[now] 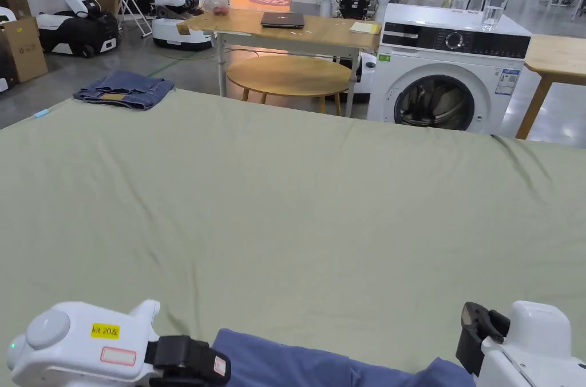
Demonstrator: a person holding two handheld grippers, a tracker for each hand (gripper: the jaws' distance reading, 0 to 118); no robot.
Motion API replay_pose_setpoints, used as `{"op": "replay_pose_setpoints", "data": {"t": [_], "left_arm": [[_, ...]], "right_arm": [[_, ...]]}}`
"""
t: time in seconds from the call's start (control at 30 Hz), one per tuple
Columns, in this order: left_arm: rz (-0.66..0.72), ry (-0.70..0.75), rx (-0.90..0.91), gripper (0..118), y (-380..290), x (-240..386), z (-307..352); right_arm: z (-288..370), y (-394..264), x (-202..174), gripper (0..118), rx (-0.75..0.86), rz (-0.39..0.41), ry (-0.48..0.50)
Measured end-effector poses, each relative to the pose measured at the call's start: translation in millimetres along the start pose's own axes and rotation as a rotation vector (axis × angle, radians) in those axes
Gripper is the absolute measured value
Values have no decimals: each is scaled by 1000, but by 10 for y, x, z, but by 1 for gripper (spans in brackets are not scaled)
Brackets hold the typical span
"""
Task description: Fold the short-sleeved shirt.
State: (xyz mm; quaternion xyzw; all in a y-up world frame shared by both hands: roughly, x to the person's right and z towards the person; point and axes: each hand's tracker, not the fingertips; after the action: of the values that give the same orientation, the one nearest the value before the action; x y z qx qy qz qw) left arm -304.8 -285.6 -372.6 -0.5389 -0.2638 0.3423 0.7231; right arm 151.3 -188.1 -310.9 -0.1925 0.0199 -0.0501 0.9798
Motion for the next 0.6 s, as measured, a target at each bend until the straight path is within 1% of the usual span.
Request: {"op": "replay_pose_setpoints", "data": {"t": [0.07,0.13,0.17,0.2,0.23,0.27,0.3,0.37,0.4,0.43,0.47,0.53,0.6], "left_arm": [[45,-127,-2,69,-69,-64,-89],[83,-210,17,69,-108,-86,-117],[87,-238,4,64,-114,-99,-157],[79,-231,-2,57,-155,-56,-160],[70,-225,-5,46,-182,-42,-188],[58,-221,-12,30,-201,-38,-221],[52,-207,-18,22,-212,-43,-253],[59,-194,-9,18,-172,-203,-296],[80,-218,2,16,-176,-220,-285],[89,-227,13,12,-188,-213,-265],[80,-227,13,10,-188,-239,-237],[30,-205,25,9,-191,-152,-177],[11,-209,34,8,-164,-85,-127]], "right_arm": [[5,-3,-5,0,-2,0,-1],[42,17,-52,0,-5,1,-3],[61,25,-71,0,-5,0,-4],[67,26,-74,0,-6,-2,-5],[73,26,-75,0,-7,-5,-5],[65,22,-55,0,-8,-9,-7],[65,17,-47,0,-9,-13,-7],[69,8,-45,0,-13,-20,-9],[41,-13,3,0,-16,-22,-9],[31,-25,25,0,-19,-24,-8],[31,-30,34,0,-22,-25,-9],[19,-45,72,0,-25,-25,-9],[14,-48,102,0,-24,-26,-12]]}}
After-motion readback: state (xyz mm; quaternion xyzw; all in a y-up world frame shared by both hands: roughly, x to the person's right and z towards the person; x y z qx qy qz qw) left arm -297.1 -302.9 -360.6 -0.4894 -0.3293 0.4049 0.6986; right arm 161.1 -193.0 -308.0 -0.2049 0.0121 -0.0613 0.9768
